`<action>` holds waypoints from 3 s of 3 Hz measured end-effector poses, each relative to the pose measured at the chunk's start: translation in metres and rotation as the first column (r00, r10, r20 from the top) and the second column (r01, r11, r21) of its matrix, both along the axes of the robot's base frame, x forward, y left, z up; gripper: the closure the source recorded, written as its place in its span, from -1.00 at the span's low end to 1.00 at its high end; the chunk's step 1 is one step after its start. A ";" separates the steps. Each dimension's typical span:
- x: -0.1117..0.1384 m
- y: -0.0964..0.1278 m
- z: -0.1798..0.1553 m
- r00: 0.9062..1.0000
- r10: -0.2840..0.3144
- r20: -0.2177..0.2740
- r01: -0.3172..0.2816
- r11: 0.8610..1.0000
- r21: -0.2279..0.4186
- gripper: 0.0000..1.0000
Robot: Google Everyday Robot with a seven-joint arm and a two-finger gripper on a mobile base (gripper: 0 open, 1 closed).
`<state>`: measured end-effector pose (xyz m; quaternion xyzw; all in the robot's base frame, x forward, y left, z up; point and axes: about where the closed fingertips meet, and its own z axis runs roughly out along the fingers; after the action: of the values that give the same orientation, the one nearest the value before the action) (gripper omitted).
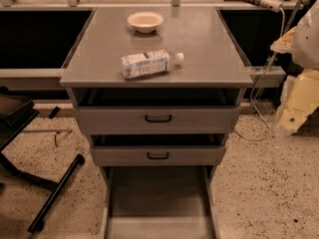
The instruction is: Place blue plastic bottle into bottom drawer
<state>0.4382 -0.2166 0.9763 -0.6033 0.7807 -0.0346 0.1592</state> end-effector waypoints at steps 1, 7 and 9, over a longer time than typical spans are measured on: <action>0.000 0.000 0.000 1.000 0.000 0.000 0.000 1.000 0.000 -1.00; 0.172 0.056 -0.011 0.974 0.192 0.122 -0.212 0.961 0.178 -1.00; 0.263 0.114 -0.074 0.955 0.273 0.118 -0.295 0.914 0.277 -1.00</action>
Offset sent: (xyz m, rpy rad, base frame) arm 0.0453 0.0106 0.0125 0.0335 -0.0802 0.0477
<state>0.7017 -0.1025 0.9020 -0.6783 0.6746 0.0813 0.2795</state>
